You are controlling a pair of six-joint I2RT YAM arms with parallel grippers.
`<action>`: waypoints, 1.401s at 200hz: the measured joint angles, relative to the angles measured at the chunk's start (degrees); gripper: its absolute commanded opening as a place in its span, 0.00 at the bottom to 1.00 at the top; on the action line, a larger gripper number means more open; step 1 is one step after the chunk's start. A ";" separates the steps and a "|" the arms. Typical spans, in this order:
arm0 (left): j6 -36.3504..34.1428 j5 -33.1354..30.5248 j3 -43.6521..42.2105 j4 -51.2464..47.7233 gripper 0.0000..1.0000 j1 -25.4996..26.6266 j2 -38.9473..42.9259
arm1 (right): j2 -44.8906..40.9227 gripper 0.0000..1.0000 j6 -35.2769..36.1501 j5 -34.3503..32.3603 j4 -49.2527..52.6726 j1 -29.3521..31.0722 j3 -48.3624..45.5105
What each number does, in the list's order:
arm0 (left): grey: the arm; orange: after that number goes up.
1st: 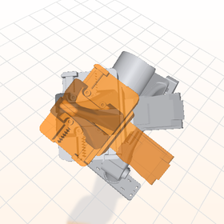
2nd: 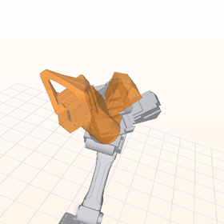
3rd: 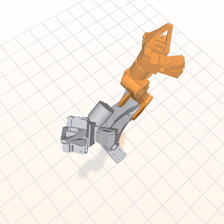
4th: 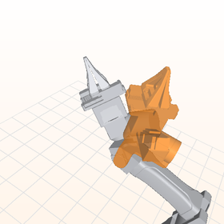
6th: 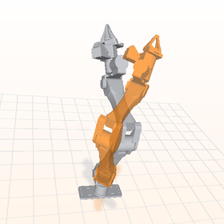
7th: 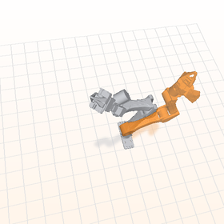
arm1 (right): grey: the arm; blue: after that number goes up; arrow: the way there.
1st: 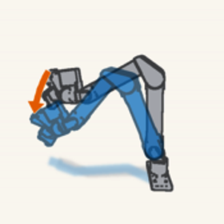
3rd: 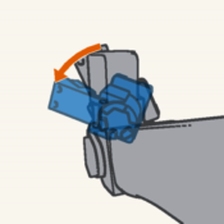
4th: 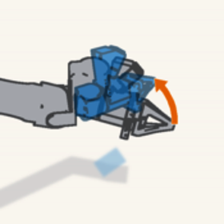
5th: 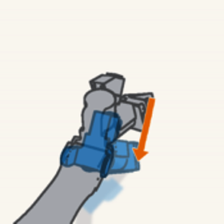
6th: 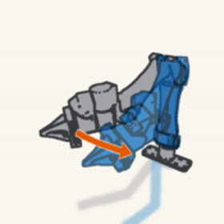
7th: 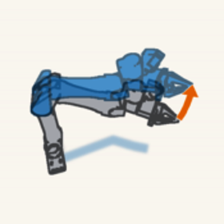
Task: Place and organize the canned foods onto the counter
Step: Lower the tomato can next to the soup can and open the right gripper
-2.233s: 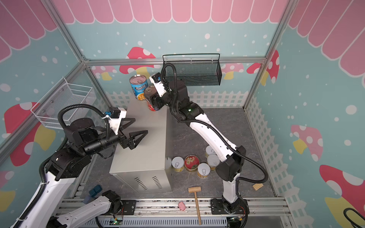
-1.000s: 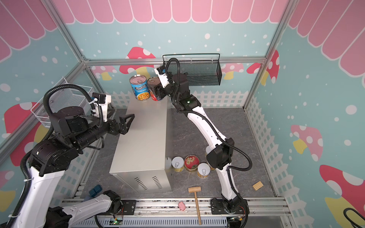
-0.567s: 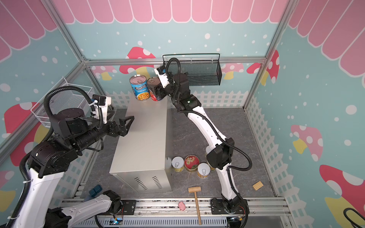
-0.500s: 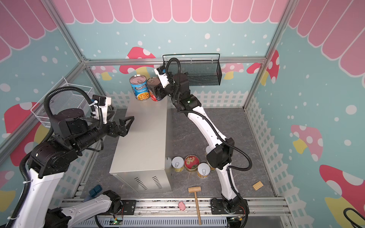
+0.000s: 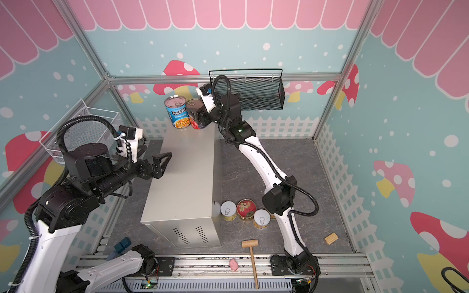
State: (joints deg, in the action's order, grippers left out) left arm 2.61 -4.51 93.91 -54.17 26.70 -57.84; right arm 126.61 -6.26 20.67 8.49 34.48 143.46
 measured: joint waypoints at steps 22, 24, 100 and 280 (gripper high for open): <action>-0.02 0.00 -0.81 0.09 0.99 0.00 0.50 | 0.00 0.70 0.00 -0.24 0.02 0.02 -0.02; -0.02 0.02 -0.87 0.13 0.99 0.00 0.52 | 0.00 0.70 0.02 -0.28 0.02 0.02 -0.02; -0.02 0.24 -2.38 1.07 0.99 0.00 0.81 | -2.71 0.71 -0.07 -1.84 -1.88 -0.66 -4.76; -0.48 0.83 -2.54 1.33 0.99 -0.04 1.99 | -1.55 0.75 -0.46 0.50 -1.97 -2.23 -3.08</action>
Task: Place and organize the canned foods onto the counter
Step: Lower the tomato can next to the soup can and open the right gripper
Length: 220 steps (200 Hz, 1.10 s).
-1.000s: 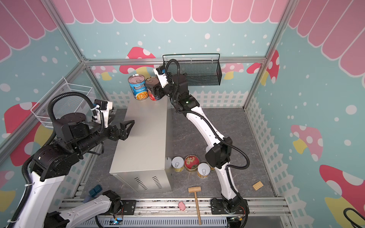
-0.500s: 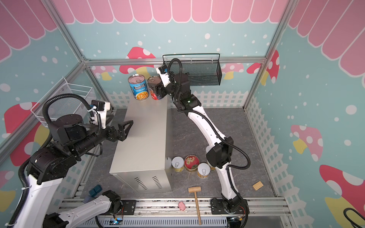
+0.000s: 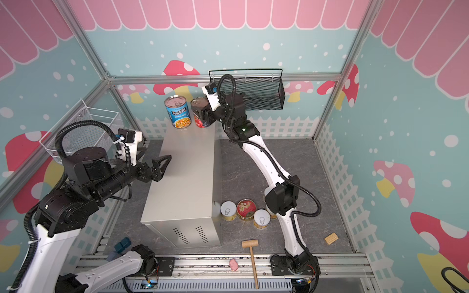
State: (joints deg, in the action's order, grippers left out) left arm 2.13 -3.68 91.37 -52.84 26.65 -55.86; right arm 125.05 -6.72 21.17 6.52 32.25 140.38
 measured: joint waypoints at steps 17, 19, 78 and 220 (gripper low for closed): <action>0.00 0.04 0.00 0.00 0.99 0.00 0.00 | 0.63 0.75 0.00 0.15 -0.09 -0.02 0.83; 0.00 0.04 0.00 0.00 0.99 0.00 0.00 | 0.70 0.76 0.00 0.17 -0.09 -0.04 0.92; -0.02 0.04 -0.37 0.15 0.99 0.00 0.26 | 1.46 0.77 -0.24 0.83 -0.28 -0.24 1.84; -0.20 0.50 -0.74 0.61 0.99 0.00 0.31 | -3.93 0.99 -1.49 2.43 1.18 -1.51 -5.33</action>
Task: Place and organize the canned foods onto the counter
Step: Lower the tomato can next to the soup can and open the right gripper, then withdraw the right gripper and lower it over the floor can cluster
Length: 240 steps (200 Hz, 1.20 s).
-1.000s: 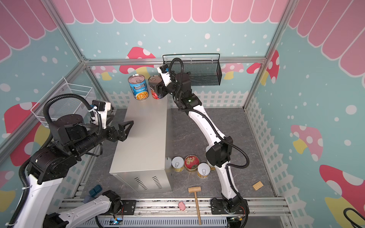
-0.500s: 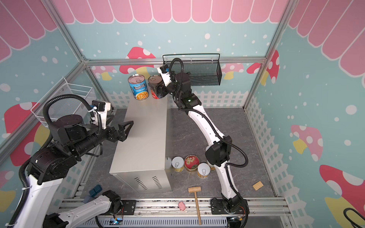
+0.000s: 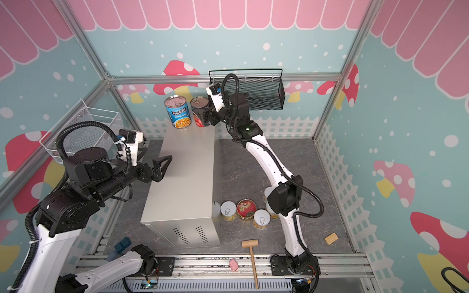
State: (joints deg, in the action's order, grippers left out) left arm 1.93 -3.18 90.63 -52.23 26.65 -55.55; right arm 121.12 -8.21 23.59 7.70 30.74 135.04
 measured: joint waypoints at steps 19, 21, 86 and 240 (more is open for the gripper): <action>0.00 0.22 0.00 0.11 0.99 0.00 0.00 | -5.42 0.99 0.00 0.24 -0.13 0.00 -6.27; 0.00 0.24 0.00 0.11 0.99 0.00 0.00 | -6.08 0.99 0.00 0.31 -0.15 0.00 -7.08; -1.53 10.36 -0.70 -0.02 0.99 2.71 0.09 | -38.12 0.99 -0.72 -5.05 -2.14 0.00 -47.43; -3.78 16.06 -2.95 0.81 0.99 20.96 -6.71 | -72.37 1.00 -34.53 -42.64 28.70 0.52 -96.76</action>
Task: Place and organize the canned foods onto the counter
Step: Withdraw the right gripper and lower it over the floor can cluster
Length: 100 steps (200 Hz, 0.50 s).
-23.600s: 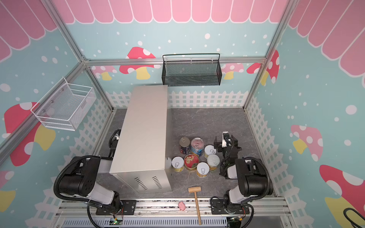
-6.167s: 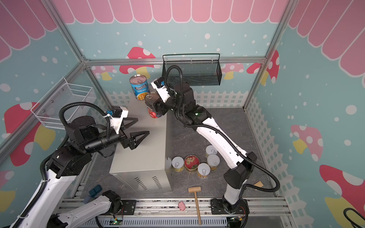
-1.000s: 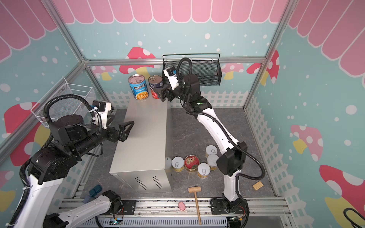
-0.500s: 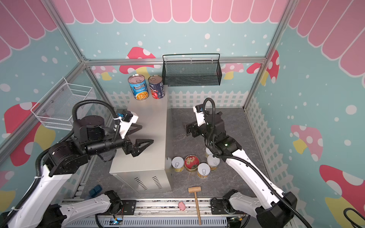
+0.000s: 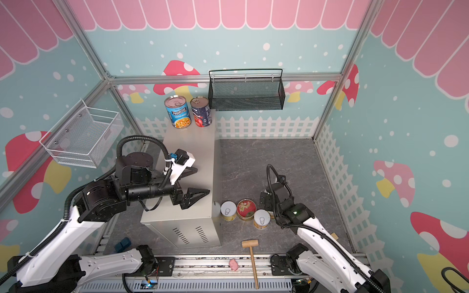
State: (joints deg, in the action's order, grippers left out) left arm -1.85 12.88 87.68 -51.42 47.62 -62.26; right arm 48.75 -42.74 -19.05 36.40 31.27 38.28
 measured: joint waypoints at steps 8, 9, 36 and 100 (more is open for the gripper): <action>-0.13 0.02 0.00 0.22 0.99 0.09 -0.26 | -0.66 0.99 -1.20 -0.74 1.03 0.57 -0.35; -0.13 0.02 0.00 0.26 0.99 0.11 -0.31 | -0.70 0.99 -1.29 -0.79 1.09 0.61 -0.37; -0.37 0.22 0.00 0.87 0.99 0.15 -0.81 | -0.44 0.99 -4.57 -2.38 1.97 1.84 -0.66; -1.66 0.20 -0.02 1.14 0.99 0.15 -0.87 | 3.04 0.95 -9.01 -2.08 -0.22 2.54 -8.20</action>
State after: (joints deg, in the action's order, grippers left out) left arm -3.51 13.08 87.66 -50.28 47.77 -63.13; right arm 51.79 -51.75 -21.12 36.18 33.80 30.09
